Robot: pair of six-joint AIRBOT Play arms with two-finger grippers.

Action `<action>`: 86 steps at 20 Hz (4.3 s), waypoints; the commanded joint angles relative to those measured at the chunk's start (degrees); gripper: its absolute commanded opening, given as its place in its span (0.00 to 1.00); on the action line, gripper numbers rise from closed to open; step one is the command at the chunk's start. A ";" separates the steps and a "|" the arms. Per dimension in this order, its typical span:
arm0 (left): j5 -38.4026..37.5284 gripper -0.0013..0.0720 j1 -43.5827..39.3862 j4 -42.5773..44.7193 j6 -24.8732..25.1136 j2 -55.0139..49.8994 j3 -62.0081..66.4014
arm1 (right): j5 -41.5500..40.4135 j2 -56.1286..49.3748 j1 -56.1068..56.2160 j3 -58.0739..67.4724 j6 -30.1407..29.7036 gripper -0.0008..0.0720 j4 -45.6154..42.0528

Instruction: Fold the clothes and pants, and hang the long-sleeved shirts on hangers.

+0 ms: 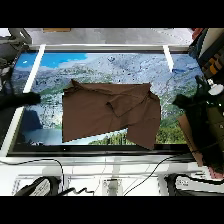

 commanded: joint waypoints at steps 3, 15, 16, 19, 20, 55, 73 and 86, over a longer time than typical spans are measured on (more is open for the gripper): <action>-12.68 0.98 8.17 -2.36 -1.33 6.62 -10.08 | 2.82 -1.62 -4.85 -12.52 -9.53 0.64 9.55; -16.85 0.97 8.11 7.41 -8.70 6.58 -15.82 | -11.96 -10.21 2.93 -15.69 -13.25 0.60 23.89; -17.20 0.97 8.11 9.84 -9.44 6.58 -15.87 | -12.46 -10.19 3.67 -15.67 -14.14 0.51 23.91; -19.45 0.95 8.48 13.31 -10.34 5.79 -15.89 | -12.87 -10.08 4.15 -15.50 -14.45 0.10 23.63; -21.00 0.94 8.72 13.14 -10.29 4.79 -15.89 | -12.74 -10.08 4.02 -15.50 -14.43 0.04 23.61; -19.06 0.04 5.29 -35.17 5.90 -1.84 15.52 | 4.44 26.29 4.09 -4.00 -15.74 0.03 26.08; 9.27 0.04 11.32 -19.87 3.30 36.35 16.15 | -12.66 56.35 4.07 8.98 0.31 0.03 24.22; 9.35 0.04 -12.76 -18.56 8.22 -23.56 8.98 | -15.50 -4.74 17.00 3.06 0.59 0.04 20.85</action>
